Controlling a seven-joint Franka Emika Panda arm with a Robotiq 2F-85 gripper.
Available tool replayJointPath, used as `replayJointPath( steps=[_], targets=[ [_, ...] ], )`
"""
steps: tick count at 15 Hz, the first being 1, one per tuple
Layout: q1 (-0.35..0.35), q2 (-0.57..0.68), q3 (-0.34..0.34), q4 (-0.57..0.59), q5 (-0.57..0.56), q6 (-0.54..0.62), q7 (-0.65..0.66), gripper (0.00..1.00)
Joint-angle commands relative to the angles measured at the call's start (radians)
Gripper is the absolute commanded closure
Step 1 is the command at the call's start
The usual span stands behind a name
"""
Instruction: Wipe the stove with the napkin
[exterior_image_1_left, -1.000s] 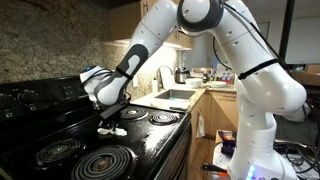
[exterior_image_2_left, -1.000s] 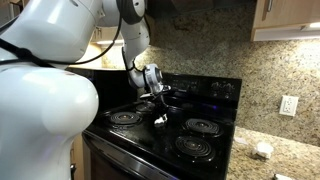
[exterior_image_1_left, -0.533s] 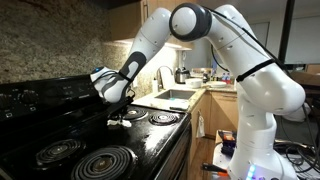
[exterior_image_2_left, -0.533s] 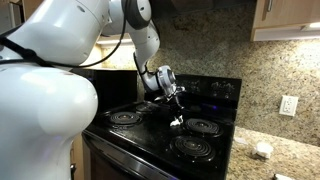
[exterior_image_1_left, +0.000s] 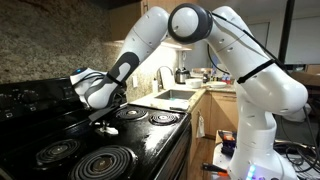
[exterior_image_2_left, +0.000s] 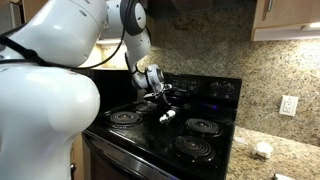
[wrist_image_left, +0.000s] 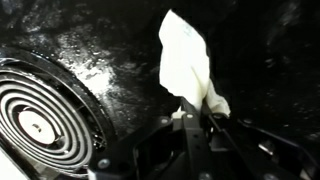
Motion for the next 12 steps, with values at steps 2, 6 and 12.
replayJointPath(
  steps=[2, 6, 12],
  targets=[
    [0.042, 0.037, 0.062, 0.009, 0.021, 0.008, 0.013, 0.92],
    [0.061, 0.041, 0.055, 0.019, -0.007, 0.016, 0.016, 0.92],
    [0.018, 0.048, -0.039, 0.043, -0.035, 0.018, 0.043, 0.92]
  ],
)
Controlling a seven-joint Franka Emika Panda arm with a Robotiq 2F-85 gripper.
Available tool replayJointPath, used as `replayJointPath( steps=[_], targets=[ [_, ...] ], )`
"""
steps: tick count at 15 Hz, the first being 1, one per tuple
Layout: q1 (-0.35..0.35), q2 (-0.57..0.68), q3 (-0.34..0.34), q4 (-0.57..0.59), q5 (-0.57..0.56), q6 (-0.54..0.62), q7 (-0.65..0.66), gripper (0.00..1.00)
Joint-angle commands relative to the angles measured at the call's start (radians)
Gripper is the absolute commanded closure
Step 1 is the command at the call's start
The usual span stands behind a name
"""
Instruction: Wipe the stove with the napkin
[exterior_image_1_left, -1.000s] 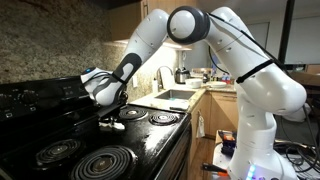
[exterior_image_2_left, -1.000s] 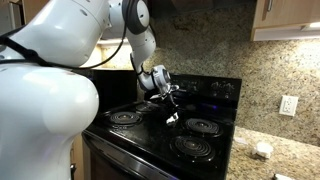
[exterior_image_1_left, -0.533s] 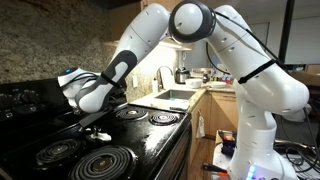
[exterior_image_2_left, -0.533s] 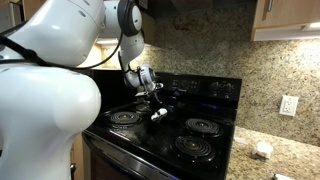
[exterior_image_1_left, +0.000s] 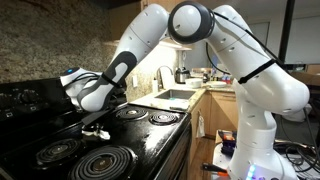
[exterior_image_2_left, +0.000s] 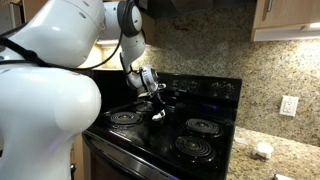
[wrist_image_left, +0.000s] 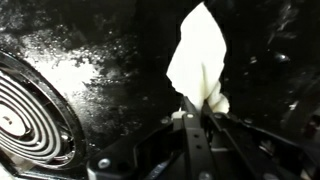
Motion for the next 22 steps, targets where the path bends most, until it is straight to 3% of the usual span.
replayJointPath(
  steps=[1, 4, 7, 17, 19, 22],
  targets=[
    [-0.042, 0.053, -0.062, 0.042, -0.037, 0.023, 0.057, 0.92],
    [-0.051, 0.109, -0.123, 0.116, -0.055, 0.026, 0.124, 0.92],
    [-0.047, 0.157, -0.14, 0.182, -0.049, -0.011, 0.159, 0.92],
    [-0.01, 0.067, 0.06, 0.076, 0.033, 0.064, 0.077, 0.92],
    [0.011, 0.065, 0.083, 0.068, 0.029, 0.086, 0.083, 0.92],
    [0.037, 0.049, 0.045, 0.036, -0.027, 0.133, 0.122, 0.93]
  ],
)
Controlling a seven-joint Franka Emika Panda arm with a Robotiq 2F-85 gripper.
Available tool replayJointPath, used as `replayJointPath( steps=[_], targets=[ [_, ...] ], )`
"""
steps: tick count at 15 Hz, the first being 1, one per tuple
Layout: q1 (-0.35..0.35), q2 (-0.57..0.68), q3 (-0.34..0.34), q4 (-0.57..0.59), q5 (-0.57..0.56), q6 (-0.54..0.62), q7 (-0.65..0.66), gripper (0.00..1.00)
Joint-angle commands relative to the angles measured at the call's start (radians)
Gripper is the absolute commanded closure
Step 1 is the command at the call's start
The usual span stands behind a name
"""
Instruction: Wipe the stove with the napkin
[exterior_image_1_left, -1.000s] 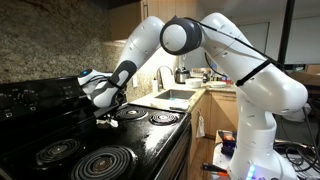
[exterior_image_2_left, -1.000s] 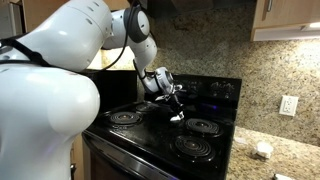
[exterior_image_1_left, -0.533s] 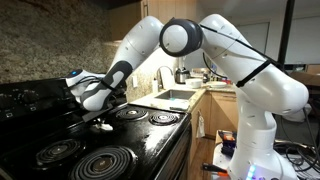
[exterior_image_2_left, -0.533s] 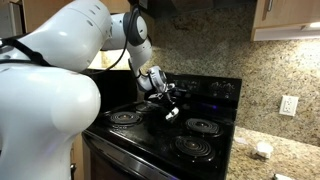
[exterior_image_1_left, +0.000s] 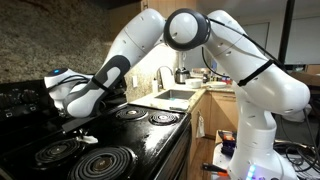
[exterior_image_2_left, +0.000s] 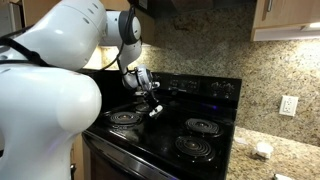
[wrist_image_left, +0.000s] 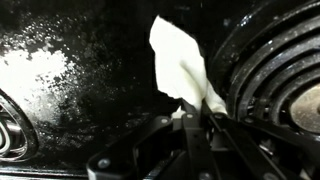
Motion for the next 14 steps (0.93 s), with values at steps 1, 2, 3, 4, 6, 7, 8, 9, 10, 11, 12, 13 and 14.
replayJointPath(
  steps=[1, 2, 3, 4, 6, 7, 8, 9, 10, 11, 12, 13, 14],
  targets=[
    [0.009, -0.032, -0.023, -0.094, -0.02, 0.096, 0.025, 0.92],
    [0.001, -0.038, -0.034, -0.106, -0.02, 0.11, 0.025, 0.92],
    [-0.004, -0.043, -0.047, -0.116, -0.02, 0.124, 0.028, 0.92],
    [-0.015, -0.048, -0.058, -0.126, -0.017, 0.134, 0.024, 0.92],
    [-0.028, -0.05, -0.094, -0.137, -0.018, 0.147, 0.03, 0.93],
    [-0.037, -0.05, -0.105, -0.138, -0.012, 0.145, 0.026, 0.93],
    [-0.046, -0.048, -0.118, -0.138, -0.01, 0.146, 0.028, 0.93],
    [-0.051, -0.044, -0.133, -0.135, -0.014, 0.147, 0.036, 0.93],
    [-0.057, -0.041, -0.146, -0.132, -0.016, 0.145, 0.041, 0.93],
    [-0.064, -0.04, -0.156, -0.132, -0.014, 0.139, 0.044, 0.92],
    [-0.071, -0.039, -0.169, -0.133, -0.018, 0.135, 0.05, 0.92],
    [-0.074, -0.038, -0.182, -0.136, -0.022, 0.133, 0.058, 0.92],
    [-0.078, -0.036, -0.193, -0.137, -0.025, 0.13, 0.066, 0.93]
  ],
)
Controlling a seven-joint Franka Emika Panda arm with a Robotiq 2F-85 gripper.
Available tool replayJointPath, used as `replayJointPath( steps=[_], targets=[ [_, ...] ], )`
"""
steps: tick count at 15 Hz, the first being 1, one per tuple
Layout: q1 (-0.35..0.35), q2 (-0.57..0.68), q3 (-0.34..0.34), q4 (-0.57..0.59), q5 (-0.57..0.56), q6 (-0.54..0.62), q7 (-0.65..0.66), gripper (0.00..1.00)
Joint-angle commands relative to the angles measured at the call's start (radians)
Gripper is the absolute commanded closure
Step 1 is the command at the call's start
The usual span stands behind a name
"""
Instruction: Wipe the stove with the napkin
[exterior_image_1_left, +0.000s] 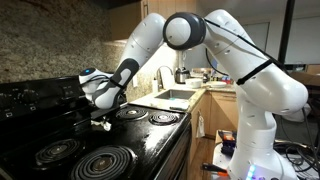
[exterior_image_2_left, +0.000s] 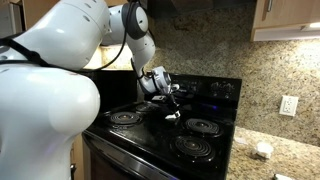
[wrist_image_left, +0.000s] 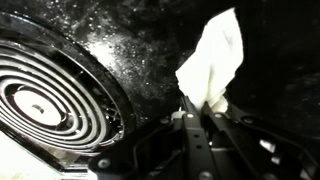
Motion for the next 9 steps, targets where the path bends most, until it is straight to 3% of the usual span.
replayJointPath(
  steps=[1, 5, 9],
  targets=[
    [-0.014, -0.009, -0.035, -0.038, -0.019, 0.009, 0.053, 0.92],
    [-0.009, 0.015, -0.03, -0.02, -0.008, 0.019, 0.075, 0.92],
    [0.04, 0.031, -0.015, 0.008, -0.019, 0.029, 0.146, 0.92]
  ],
)
